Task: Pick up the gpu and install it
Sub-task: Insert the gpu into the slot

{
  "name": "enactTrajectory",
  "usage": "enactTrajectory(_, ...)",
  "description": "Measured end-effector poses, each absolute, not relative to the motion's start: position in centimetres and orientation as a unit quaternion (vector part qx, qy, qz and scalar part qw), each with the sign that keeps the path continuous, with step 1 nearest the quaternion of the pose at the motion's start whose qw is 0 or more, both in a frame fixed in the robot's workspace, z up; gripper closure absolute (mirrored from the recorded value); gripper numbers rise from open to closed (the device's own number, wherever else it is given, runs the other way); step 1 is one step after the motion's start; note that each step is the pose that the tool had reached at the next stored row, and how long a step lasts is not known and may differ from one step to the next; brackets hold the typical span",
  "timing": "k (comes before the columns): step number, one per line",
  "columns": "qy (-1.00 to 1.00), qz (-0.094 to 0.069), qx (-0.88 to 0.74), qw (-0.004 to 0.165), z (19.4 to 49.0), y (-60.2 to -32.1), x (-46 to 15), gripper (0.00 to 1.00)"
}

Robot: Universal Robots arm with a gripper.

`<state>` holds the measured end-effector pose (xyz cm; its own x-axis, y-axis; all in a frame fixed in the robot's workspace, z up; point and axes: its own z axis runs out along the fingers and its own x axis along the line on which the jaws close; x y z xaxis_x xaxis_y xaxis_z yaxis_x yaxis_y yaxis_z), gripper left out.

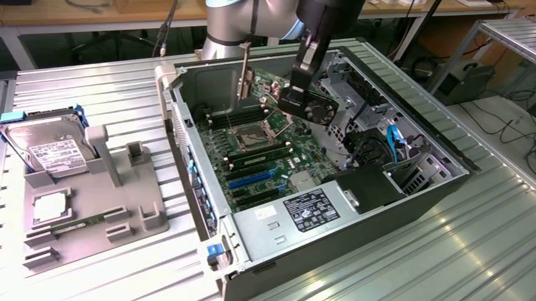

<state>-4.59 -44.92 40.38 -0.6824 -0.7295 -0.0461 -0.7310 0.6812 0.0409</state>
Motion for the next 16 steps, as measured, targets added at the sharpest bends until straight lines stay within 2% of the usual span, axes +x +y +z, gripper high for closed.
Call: enactTrajectory(16,0.852,0.024,-0.522,0.022,40.31,-44.92,-4.59,0.74)
